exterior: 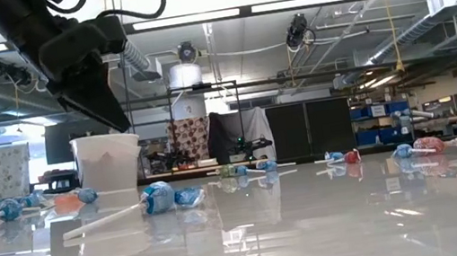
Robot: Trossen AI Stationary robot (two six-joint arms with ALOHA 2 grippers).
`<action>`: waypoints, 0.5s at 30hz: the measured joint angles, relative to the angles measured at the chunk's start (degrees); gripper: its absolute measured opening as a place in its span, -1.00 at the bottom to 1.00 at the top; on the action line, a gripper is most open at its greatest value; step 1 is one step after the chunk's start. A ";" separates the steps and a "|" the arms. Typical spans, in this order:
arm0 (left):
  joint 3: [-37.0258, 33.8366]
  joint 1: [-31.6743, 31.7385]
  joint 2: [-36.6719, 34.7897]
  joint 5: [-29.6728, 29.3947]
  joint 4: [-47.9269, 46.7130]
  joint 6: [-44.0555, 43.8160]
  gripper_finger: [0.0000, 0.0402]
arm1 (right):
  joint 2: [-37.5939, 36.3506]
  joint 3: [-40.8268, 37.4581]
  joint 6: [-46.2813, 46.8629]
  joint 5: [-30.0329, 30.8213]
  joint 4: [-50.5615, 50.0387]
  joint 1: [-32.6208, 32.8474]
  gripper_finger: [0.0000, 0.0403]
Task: Sort candy by brand, put in halloween buckets
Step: Put the blue candy into the right orange bucket, then put the orange candy into the right orange bucket
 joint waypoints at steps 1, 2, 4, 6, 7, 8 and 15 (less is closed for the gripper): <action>0.00 0.00 0.00 0.00 0.17 1.94 -0.50 | 0.46 -0.44 0.51 0.11 -0.05 0.28 -0.69; 0.00 0.00 0.00 0.00 0.47 4.22 -0.50 | 0.73 -0.80 0.92 0.34 -0.09 0.43 -0.64; 0.00 -0.04 0.00 0.39 0.93 6.84 -0.50 | 1.18 -0.97 1.33 1.62 -0.20 0.56 -0.53; 0.00 -0.16 0.00 1.34 1.03 6.99 -0.50 | 1.35 -0.97 1.95 3.08 -0.18 0.57 -0.43; 0.00 -0.17 0.00 1.54 1.07 7.10 -0.50 | 1.31 -0.97 2.59 3.38 -0.19 0.53 -0.39; 0.00 -0.22 0.00 1.53 1.07 7.34 -0.50 | 1.16 -0.97 3.58 3.92 -0.23 0.34 -0.35; 0.00 -0.37 1.04 2.62 0.48 8.80 -0.50 | 0.88 2.82 5.53 10.70 -1.08 0.75 -0.30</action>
